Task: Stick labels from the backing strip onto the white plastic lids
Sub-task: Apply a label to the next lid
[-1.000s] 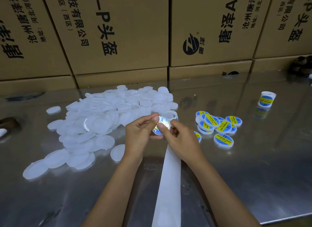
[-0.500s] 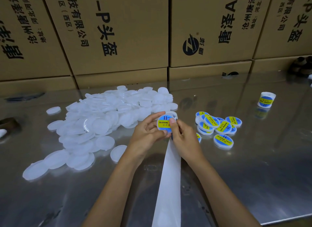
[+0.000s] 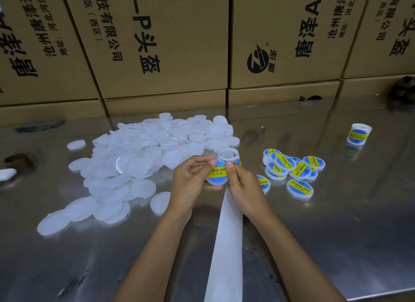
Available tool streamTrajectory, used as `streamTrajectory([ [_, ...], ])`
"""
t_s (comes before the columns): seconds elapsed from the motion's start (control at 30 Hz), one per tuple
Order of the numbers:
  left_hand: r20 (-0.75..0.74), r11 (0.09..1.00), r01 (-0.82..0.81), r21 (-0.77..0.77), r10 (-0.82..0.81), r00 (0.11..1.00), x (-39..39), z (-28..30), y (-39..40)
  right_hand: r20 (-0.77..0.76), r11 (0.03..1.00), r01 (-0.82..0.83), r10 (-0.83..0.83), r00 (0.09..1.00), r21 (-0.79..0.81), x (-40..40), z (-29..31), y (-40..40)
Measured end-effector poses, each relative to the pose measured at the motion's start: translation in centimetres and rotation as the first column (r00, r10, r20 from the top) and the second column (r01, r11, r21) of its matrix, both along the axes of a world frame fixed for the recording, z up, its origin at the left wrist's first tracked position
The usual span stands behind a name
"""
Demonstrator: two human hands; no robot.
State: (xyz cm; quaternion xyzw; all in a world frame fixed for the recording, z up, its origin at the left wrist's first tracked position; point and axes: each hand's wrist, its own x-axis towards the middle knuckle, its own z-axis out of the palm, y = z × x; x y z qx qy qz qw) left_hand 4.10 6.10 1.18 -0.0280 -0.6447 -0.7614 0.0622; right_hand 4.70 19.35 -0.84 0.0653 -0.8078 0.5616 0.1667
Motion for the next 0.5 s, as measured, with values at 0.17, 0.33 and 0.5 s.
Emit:
streamTrajectory([
  [0.17, 0.032, 0.996, 0.083, 0.029, -0.084, 0.996, 0.0, 0.0, -0.4, 0.02, 0.995, -0.002, 0.004, 1.0, -0.103, -0.1, 0.1, 0.0],
  [0.33, 0.062, 0.981, 0.191, 0.032, -0.193, 0.979, -0.1, -0.1, -0.9, 0.035, 0.991, 0.009, -0.005, 0.999, -0.133, -0.2, -0.1, -0.1],
  [0.5, 0.053, 0.96, 0.276, 0.045, -0.278, 0.959, -0.3, -0.2, -1.0, 0.027, 0.991, 0.006, -0.003, 1.0, -0.134, -0.7, -0.2, 0.1],
])
